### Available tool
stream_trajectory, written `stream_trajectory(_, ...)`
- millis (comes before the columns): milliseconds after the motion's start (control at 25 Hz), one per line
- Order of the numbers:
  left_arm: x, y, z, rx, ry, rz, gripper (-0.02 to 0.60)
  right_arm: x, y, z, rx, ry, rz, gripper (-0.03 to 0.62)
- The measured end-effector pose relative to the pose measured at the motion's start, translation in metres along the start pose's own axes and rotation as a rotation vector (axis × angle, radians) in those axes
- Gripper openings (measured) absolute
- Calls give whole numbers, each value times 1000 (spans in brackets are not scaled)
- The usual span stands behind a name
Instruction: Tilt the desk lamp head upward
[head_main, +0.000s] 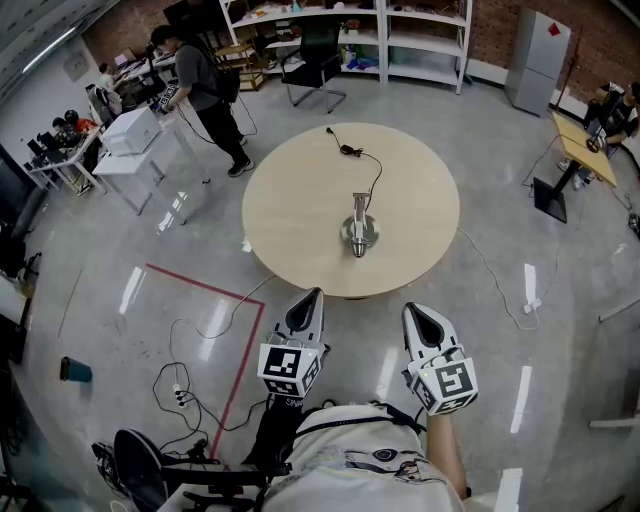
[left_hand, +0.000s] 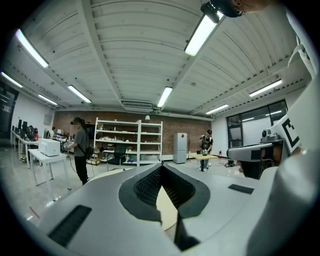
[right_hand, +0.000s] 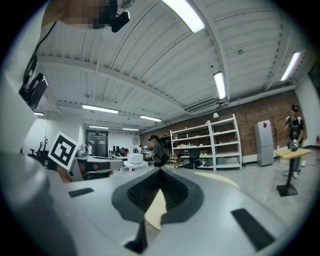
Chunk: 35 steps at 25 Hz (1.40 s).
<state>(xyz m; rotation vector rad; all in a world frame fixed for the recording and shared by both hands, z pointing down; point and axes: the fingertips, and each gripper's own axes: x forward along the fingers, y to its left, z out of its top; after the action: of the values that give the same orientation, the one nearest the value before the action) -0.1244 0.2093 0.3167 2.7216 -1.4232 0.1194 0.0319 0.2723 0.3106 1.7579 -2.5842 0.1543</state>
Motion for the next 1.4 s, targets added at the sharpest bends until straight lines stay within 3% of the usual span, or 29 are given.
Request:
stream_trajectory(560, 18, -38, -34, -43, 72, 6, 2, -11, -6, -31, 26, 75, 121, 3)
stream_trajectory(800, 31, -33, -47, -51, 105, 31, 2, -2, -18, -44, 54, 104, 135, 3)
stream_trajectory(1080, 73, -2, -68, -71, 131, 28, 2, 37, -31, -57, 46, 126, 136, 3)
stream_trajectory(1400, 175, 72, -87, -95, 185, -12, 2, 131, -64, -59, 39, 169, 86, 3)
